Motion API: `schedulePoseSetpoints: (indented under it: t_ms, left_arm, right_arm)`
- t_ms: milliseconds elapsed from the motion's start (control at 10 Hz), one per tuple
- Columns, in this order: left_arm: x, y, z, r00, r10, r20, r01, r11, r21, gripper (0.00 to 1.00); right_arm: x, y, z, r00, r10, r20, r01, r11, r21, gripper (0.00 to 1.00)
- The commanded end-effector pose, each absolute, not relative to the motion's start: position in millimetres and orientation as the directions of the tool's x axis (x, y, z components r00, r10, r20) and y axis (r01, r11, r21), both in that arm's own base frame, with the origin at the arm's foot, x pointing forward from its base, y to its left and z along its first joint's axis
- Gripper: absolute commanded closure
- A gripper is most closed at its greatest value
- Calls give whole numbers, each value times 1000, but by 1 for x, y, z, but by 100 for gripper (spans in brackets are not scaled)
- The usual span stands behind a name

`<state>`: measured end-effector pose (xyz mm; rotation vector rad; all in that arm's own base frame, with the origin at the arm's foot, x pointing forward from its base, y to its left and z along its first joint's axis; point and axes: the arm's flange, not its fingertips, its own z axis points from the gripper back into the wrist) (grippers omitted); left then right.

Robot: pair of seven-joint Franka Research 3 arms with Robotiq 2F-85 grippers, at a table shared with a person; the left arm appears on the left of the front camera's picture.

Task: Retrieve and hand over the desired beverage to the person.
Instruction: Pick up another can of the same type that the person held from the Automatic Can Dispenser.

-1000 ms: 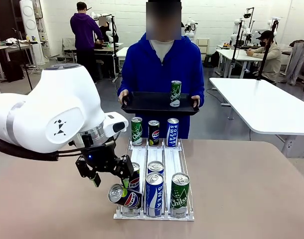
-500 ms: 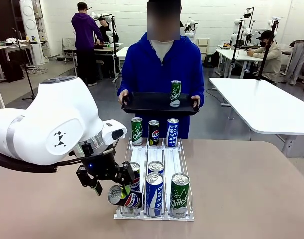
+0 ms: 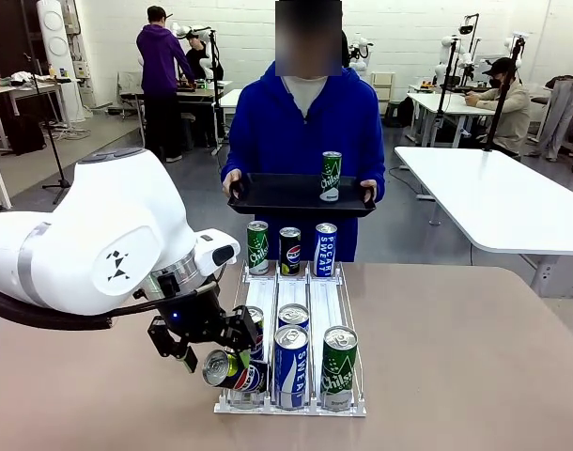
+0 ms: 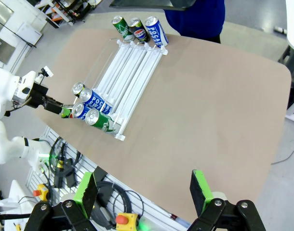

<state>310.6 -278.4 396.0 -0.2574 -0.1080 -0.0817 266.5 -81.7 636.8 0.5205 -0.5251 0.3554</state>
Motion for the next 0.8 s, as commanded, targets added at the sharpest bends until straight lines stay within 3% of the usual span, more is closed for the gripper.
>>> schedulePoseSetpoints:
  t_ms: [0,400,700]
  left_arm:
    - [310,-288,383,990,-36,134,76,951,-301,9]
    - [312,-289,380,990,-43,132,83,948,-308,9]
    - [312,-287,380,990,-53,132,92,946,-312,97]
  right_arm:
    - [268,-81,635,802,190,566,-463,797,389,0]
    - [268,-81,635,802,190,566,-463,797,389,0]
    - [268,-81,635,802,190,566,-463,797,389,0]
